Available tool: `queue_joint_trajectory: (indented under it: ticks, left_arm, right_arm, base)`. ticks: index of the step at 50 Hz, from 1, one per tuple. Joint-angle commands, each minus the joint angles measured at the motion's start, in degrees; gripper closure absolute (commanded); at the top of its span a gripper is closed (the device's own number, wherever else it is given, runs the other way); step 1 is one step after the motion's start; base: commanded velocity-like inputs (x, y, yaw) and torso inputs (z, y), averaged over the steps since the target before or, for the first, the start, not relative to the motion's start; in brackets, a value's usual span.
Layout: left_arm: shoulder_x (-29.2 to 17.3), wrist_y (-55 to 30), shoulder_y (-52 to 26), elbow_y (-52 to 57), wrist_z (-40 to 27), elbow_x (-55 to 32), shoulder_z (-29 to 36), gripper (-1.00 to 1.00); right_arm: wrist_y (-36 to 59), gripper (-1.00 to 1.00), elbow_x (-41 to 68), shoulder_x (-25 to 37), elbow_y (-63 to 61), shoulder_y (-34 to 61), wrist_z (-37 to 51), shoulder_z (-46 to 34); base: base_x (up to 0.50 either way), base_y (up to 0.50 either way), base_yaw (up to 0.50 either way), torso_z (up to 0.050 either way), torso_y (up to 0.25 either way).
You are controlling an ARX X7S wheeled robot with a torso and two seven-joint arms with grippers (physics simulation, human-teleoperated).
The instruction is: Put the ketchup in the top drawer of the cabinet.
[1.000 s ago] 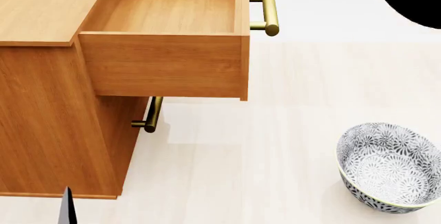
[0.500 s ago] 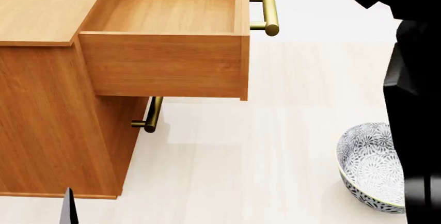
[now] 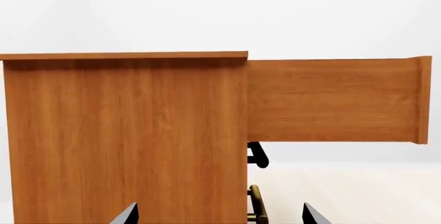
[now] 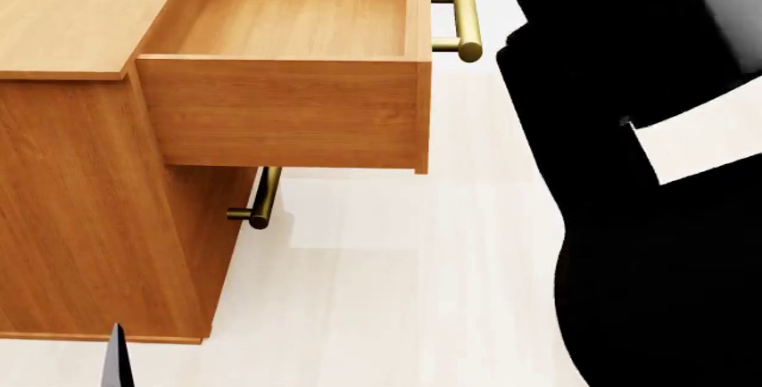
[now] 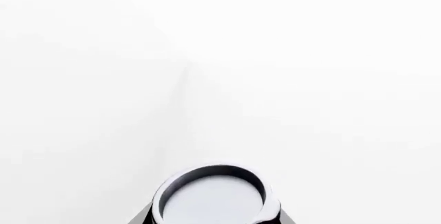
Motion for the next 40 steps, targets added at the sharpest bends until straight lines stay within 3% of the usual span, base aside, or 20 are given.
queue_joint_trajectory:
  ticks: [1,9,21,31,40]
  left_arm:
    - [-0.1,0.0,-0.2,-0.3,-0.1,-0.3,0.1,-1.0]
    - [-0.2,0.2,-0.2,-0.6,-0.2,-0.7,-0.1,-1.0]
    - [-0.2,0.7,-0.2,-1.4,-0.2,-1.1,-0.1,-1.0]
    - [-0.1,1.4,-0.7,-3.0,0.0,-1.7,-0.2,-1.0]
    - [-0.2,1.1,-0.8,-3.1,-0.1,-2.0,-0.2,-1.0]
  right_arm:
    - [-10.0,1.0,20.3,-2.1,11.3,4.0,-2.3,-25.6]
    - [-9.5,1.0,25.1,-2.1,12.3,4.3,-2.7,-32.3]
    - [-5.9,1.0,26.5,-2.1,13.3,4.3,-6.3,-32.6]
    - [-1.2,1.0,25.7,-2.1,12.0,3.1,-14.4,-32.8]
    - [5.8,1.0,34.6,-2.1,12.2,3.2,-17.1,-33.2]
  base:
    - [0.0,0.0,0.0,0.0,0.0]
    - [0.0,0.0,0.0,0.0,0.0]
    - [0.0,0.0,0.0,0.0,0.001]
    - [0.0,0.0,0.0,0.0,0.0]
    - [0.0,0.0,0.0,0.0,0.0]
